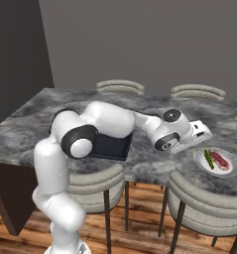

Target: Create a steak meal by picking up the steak and asparagus from the tray and placing them on the plate. Leave the artichoke on the tray.

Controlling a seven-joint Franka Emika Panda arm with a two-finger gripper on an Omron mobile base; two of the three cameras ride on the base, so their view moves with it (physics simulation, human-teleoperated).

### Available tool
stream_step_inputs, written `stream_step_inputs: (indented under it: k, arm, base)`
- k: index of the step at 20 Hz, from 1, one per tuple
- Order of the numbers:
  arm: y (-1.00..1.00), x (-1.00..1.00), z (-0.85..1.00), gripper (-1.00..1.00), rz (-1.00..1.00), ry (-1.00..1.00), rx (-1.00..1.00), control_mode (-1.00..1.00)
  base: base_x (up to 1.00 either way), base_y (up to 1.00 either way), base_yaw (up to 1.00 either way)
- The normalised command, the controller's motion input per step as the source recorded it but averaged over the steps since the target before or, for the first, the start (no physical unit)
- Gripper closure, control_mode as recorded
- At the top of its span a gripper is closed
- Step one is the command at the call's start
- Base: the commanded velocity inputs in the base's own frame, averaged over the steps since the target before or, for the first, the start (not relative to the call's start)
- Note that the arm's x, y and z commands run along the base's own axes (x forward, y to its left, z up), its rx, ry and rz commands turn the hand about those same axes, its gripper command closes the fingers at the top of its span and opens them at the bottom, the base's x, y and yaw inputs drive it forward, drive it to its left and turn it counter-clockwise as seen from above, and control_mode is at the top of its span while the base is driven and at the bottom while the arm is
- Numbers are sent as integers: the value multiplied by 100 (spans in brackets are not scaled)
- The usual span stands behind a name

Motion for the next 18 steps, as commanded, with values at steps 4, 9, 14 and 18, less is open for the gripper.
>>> stream_step_inputs:
  k: [4,9,14,18]
  arm:
    - [100,-83,9,-100,0,-18,-14,-100]
    - [93,-90,4,-100,0,-25,-4,-100]
    - [61,-96,27,-100,0,-35,0,-100]
    - [60,-86,51,-100,0,-34,0,-100]
  base:
    - [0,0,0]
    - [0,0,0]
    - [0,0,0]
    - [0,0,0]
